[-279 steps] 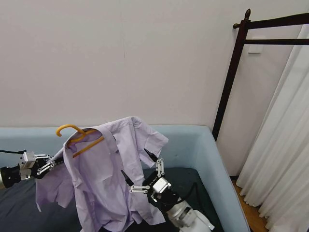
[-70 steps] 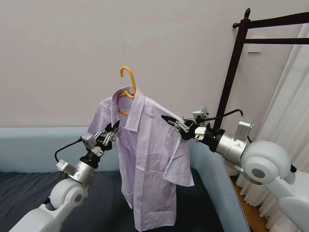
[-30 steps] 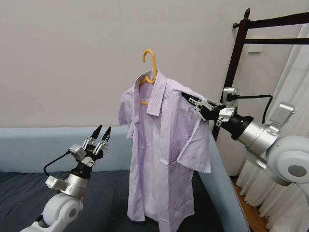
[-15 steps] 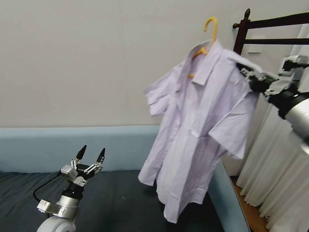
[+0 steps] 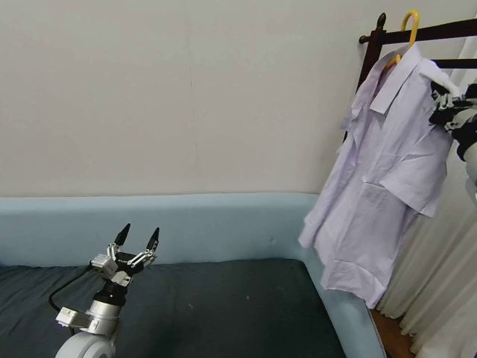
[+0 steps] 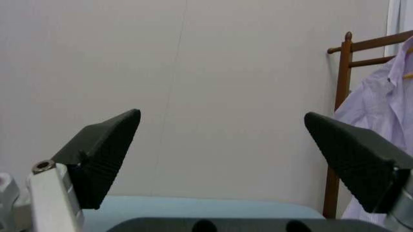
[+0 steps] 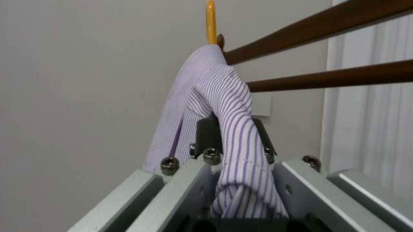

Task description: Pick up the clothes from the sofa and hang them on the clothes hanger.

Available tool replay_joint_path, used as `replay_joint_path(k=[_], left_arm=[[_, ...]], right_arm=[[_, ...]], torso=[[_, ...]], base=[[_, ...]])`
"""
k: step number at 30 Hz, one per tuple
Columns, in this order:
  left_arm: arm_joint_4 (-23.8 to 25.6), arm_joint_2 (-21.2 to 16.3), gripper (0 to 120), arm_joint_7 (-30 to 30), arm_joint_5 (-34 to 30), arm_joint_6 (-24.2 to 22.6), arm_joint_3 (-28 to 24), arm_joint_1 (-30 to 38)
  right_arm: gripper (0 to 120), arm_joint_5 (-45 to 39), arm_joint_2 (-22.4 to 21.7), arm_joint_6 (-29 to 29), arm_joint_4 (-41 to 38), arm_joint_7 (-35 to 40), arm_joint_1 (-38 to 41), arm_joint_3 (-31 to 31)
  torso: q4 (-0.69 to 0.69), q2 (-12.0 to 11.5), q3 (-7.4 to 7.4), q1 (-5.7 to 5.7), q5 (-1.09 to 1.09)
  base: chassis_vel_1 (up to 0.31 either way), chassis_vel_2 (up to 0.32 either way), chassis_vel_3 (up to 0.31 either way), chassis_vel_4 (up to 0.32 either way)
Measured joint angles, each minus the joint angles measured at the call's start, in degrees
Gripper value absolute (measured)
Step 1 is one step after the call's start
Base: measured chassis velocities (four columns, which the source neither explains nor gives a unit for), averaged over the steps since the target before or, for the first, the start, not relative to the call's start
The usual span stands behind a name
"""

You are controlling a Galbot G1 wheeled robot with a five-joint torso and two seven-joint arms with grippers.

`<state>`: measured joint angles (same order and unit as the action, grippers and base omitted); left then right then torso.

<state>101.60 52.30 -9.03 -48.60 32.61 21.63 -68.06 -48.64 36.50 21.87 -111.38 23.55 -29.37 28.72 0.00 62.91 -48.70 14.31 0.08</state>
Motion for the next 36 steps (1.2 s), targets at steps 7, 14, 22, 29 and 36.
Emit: replay_joint_path(k=[7, 14, 22, 29, 36], left_arm=[[-1.8, 0.0, 100, -0.3, -0.1, 0.0, -1.6, 2.4], [-4.2, -0.1, 100, -1.1, -0.4, 0.0, -3.1, 5.5], [-4.9, -0.2, 100, -1.8, -1.0, 0.1, -3.0, 5.6], [-5.5, -0.7, 100, -2.5, -1.8, 0.5, -2.7, 5.4], [-5.1, -0.9, 100, -2.6, -1.8, 0.5, -2.7, 5.0]], right_arm=[[0, 4.7, 1.0, -2.8, 9.0, -0.7, 2.2, -1.2], [0, 6.0, 1.5, -4.4, 14.3, -0.8, 4.7, -3.7], [0, 8.1, 3.7, -5.4, 19.6, -0.8, 10.9, -7.8], [0, 6.8, 4.4, -4.4, 22.1, 1.1, 12.4, -7.7], [0, 5.4, 4.5, -4.1, 23.1, 2.1, 11.2, -6.7]], torso=[[-0.01, 0.0, 0.00, 0.00, 0.00], [-0.06, 0.0, 0.00, 0.00, 0.00], [0.01, 0.0, 0.00, 0.00, -0.02], [0.00, 0.0, 0.01, 0.00, -0.03], [-0.02, 0.0, 0.01, 0.00, -0.02]], base=[[0.000, 0.000, 0.000, 0.000], [0.000, 0.000, 0.000, 0.000], [0.000, 0.000, 0.000, 0.000], [0.000, 0.000, 0.000, 0.000], [0.000, 0.000, 0.000, 0.000]])
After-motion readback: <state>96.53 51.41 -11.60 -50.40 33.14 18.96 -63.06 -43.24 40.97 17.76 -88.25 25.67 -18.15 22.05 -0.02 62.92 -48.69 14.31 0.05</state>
